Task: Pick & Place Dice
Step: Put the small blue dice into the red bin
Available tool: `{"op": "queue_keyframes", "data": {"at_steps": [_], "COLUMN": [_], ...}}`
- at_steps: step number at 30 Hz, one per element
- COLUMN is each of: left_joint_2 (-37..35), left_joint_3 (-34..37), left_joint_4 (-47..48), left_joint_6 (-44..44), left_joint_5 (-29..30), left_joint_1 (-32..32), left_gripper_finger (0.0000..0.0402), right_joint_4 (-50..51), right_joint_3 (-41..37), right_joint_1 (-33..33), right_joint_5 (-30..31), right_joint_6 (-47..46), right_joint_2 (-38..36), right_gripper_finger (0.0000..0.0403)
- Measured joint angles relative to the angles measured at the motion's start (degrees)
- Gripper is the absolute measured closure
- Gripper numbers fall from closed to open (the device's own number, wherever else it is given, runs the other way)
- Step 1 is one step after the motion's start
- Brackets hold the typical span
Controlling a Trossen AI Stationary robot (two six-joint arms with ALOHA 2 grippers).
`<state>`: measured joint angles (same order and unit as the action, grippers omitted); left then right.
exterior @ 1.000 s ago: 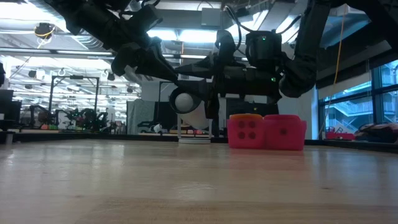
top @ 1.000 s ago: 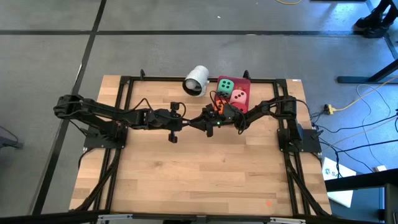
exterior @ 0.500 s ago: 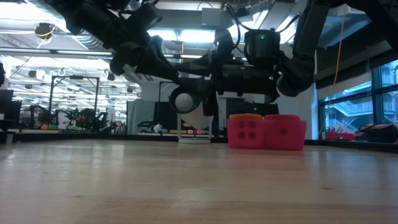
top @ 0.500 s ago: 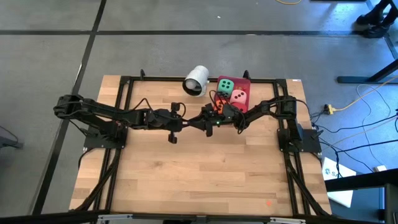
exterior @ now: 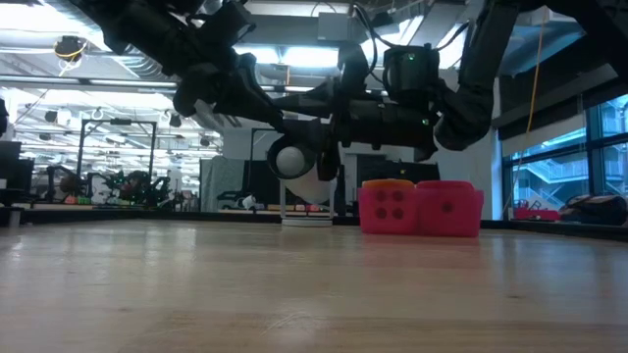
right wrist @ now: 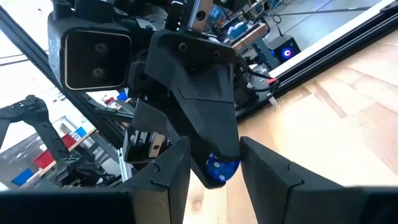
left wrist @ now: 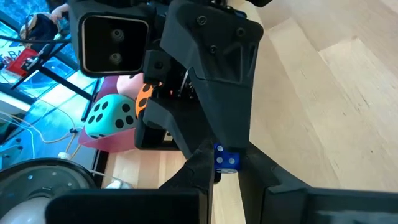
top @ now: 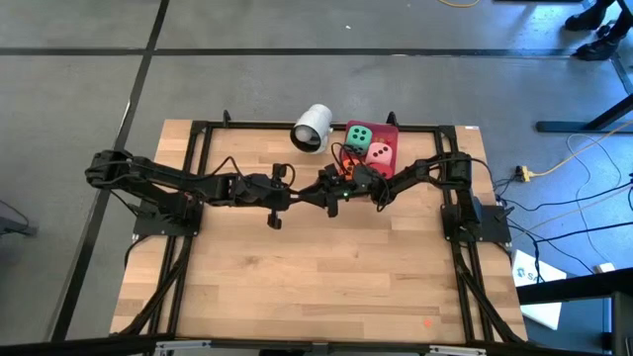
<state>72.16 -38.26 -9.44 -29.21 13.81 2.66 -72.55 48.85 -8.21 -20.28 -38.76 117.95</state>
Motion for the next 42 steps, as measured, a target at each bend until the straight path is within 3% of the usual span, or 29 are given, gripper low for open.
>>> {"op": "queue_keyframes", "data": {"at_steps": [24, 34, 42], "left_joint_2": [0.0, 0.0, 0.0], "left_joint_3": [0.0, 0.0, 0.0], "left_joint_4": [0.8, 0.9, 1.0], "left_joint_6": [-0.7, -0.8, -0.8], "left_joint_5": [2.5, 4.5, 4.5], "left_joint_1": [-1.5, -2.2, -2.2], "left_gripper_finger": [0.0370, 0.0370, 0.0365], "right_joint_4": [2.3, 2.5, 2.5], "right_joint_3": [1.2, 1.2, 1.2], "right_joint_1": [0.2, 0.1, 0.1], "right_joint_5": [-0.3, -0.1, -0.3], "right_joint_6": [0.7, 1.6, 2.0], "right_joint_2": [0.0, 0.0, 0.0], "right_gripper_finger": [0.0266, 0.0325, 0.0331]}}
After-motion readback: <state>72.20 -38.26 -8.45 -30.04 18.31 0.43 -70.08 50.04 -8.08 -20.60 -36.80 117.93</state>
